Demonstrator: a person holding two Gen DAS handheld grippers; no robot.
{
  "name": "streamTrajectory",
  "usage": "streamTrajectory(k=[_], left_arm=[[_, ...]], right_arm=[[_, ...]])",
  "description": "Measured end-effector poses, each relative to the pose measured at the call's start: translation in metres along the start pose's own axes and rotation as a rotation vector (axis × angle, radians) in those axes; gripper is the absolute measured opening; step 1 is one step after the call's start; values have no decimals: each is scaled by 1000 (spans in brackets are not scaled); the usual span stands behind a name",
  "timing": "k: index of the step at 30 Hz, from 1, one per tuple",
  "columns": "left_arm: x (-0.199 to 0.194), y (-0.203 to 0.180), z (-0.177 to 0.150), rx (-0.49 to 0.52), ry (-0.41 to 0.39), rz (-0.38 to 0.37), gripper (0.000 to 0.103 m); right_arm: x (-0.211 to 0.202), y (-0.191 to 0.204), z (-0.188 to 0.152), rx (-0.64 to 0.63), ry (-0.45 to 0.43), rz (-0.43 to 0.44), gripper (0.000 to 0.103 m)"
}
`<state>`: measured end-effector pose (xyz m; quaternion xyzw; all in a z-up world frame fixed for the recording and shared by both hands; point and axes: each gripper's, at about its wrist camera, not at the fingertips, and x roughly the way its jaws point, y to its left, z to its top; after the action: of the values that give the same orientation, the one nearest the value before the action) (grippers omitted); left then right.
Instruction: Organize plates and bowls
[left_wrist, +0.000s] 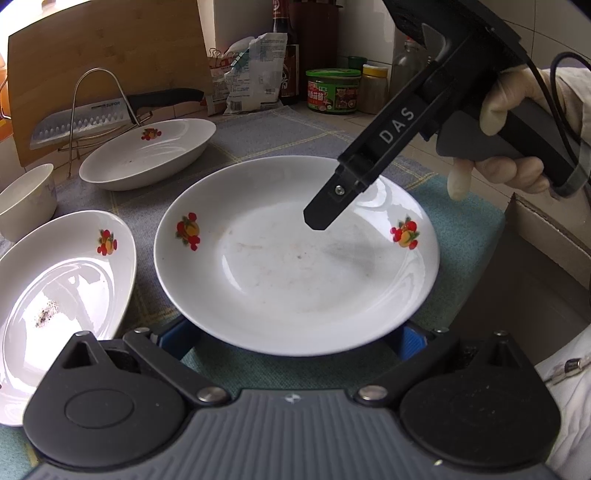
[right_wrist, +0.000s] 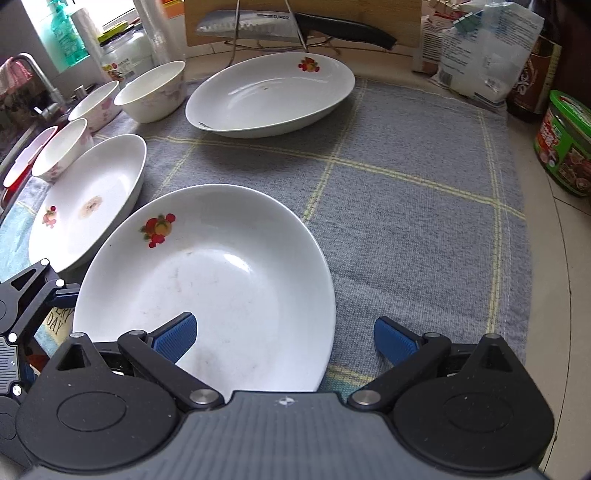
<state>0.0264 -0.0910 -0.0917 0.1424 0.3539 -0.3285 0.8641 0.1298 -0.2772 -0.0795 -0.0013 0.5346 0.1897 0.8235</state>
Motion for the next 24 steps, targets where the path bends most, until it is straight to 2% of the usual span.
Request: streamTrajectory(k=[9,19,24], left_arm=[[1,0,1,-2,-1,1,103],[2,0,2,5,5,-4,103],[2,1,2,11,3,-11,103]], right_arm=[[4,-5,15,-69,41,172,103],[12,-6,28,-121,87,284,103],[15,-5,32,-147,105,301,103]])
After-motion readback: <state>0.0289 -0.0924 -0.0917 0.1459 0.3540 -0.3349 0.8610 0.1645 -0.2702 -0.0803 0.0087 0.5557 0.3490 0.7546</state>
